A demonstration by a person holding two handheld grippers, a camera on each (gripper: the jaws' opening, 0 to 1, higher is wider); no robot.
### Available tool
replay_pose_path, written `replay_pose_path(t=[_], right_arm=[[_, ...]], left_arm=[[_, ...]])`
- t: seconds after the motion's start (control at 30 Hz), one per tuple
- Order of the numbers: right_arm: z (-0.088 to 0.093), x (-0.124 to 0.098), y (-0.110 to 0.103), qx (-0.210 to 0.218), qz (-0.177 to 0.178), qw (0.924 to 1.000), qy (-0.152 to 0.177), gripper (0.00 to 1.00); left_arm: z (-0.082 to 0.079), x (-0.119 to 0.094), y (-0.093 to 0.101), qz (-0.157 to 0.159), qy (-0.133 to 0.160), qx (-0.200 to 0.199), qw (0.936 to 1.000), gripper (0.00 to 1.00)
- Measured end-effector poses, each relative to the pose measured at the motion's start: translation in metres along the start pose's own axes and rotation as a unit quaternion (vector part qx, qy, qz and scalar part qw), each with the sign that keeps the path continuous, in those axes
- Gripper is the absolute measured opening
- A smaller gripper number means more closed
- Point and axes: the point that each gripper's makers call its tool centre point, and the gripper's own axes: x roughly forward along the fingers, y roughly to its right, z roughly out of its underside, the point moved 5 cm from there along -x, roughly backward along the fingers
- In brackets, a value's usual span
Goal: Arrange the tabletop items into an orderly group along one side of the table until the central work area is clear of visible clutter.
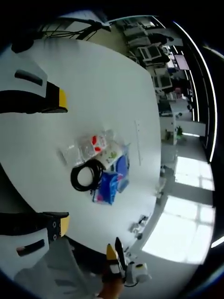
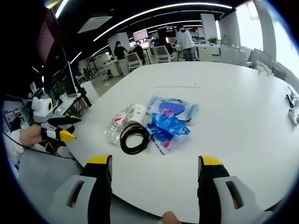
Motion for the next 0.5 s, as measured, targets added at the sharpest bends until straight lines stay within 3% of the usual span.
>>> replay_pose_path(t=[0.5], right_arm=[[0.0058, 0.0063, -0.0044, 0.005, -0.007, 0.9999, -0.014, 0.71]], left_arm=[[0.0041, 0.0026, -0.0028, 0.003, -0.009, -0.002, 1.0000, 0.83]])
